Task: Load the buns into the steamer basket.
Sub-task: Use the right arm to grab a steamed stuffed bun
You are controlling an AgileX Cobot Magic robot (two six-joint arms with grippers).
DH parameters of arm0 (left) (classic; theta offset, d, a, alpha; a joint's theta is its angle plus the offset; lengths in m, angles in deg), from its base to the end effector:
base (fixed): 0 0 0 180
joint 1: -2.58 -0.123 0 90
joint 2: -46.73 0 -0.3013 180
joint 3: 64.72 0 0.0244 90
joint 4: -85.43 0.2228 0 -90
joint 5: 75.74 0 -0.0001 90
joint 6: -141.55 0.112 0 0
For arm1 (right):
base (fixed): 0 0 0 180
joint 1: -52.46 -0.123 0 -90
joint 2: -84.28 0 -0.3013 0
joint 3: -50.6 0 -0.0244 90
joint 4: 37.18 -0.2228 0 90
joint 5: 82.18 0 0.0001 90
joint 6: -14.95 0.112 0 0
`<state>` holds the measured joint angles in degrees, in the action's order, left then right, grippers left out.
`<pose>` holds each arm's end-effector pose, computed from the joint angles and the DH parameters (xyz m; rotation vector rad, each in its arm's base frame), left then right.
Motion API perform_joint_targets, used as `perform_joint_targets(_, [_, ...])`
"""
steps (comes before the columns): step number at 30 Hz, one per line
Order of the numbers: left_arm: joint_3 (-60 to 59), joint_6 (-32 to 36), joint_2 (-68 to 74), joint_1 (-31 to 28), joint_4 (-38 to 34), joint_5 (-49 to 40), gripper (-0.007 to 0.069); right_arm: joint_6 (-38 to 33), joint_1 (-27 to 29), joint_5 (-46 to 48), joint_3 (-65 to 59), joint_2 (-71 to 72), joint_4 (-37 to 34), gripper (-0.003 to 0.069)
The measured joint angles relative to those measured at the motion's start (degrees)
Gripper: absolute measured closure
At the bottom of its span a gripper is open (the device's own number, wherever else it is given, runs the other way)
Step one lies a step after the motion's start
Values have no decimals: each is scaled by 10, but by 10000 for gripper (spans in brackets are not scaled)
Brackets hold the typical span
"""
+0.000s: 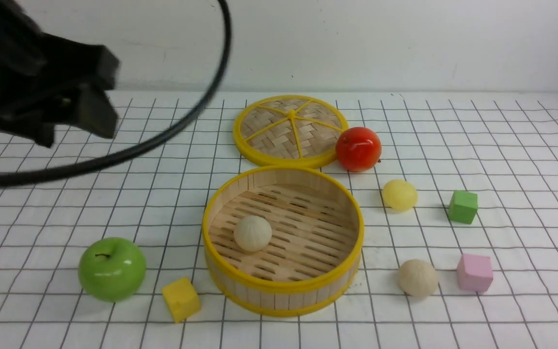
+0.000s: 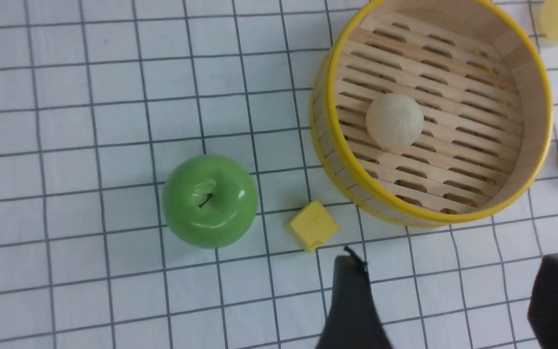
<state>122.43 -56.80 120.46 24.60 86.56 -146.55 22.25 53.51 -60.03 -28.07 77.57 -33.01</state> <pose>0.1733 -0.0678 0.4407 0.0765 2.4185 -0.3016 0.0276 -0.0036 0.1668 0.0923 1.8734 0.0029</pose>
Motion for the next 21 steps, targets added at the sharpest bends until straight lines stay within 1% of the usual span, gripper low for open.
perform_joint_targets(1, [-3, -1, 0, 0, 0, 0, 188, 0, 0, 0, 0, 0, 0, 418])
perform_joint_targets(5, [-91, -25, -154, 0, 9, 0, 303, 0, 0, 0, 0, 0, 0, 418])
perform_joint_targets(8, [-179, -49, -276, 0, 10, 1, 411, 0, 0, 0, 0, 0, 0, 418])
perform_joint_targets(9, [-225, -61, -329, 0, 10, 4, 457, 0, 0, 0, 0, 0, 0, 418])
perform_joint_targets(10, [-225, -63, -338, 0, 10, 6, 465, 0, 0, 0, 0, 0, 0, 418])
perform_joint_targets(11, [-277, -73, -400, 0, 10, 19, 519, 0, 0, 0, 0, 0, 0, 418])
perform_joint_targets(12, [-283, -75, -417, 0, 10, 22, 535, 0, 0, 0, 0, 0, 0, 418])
perform_joint_targets(13, [-332, -80, -486, 0, 10, 40, 598, 0, 0, 0, 0, 0, 0, 418])
perform_joint_targets(14, [-343, -81, -503, 0, 10, 43, 613, 0, 0, 0, 0, 0, 0, 418])
perform_joint_targets(15, [-383, -84, -565, 0, 7, 54, 638, 0, 0, 0, 0, 0, 0, 418])
perform_joint_targets(17, [-422, -85, -631, 0, -1, 59, 638, 0, 0, 0, 0, 0, 0, 418])
perform_joint_targets(21, [-468, -85, -676, 0, -23, 60, 638, 0, 0, 0, 0, 0, 0, 418])
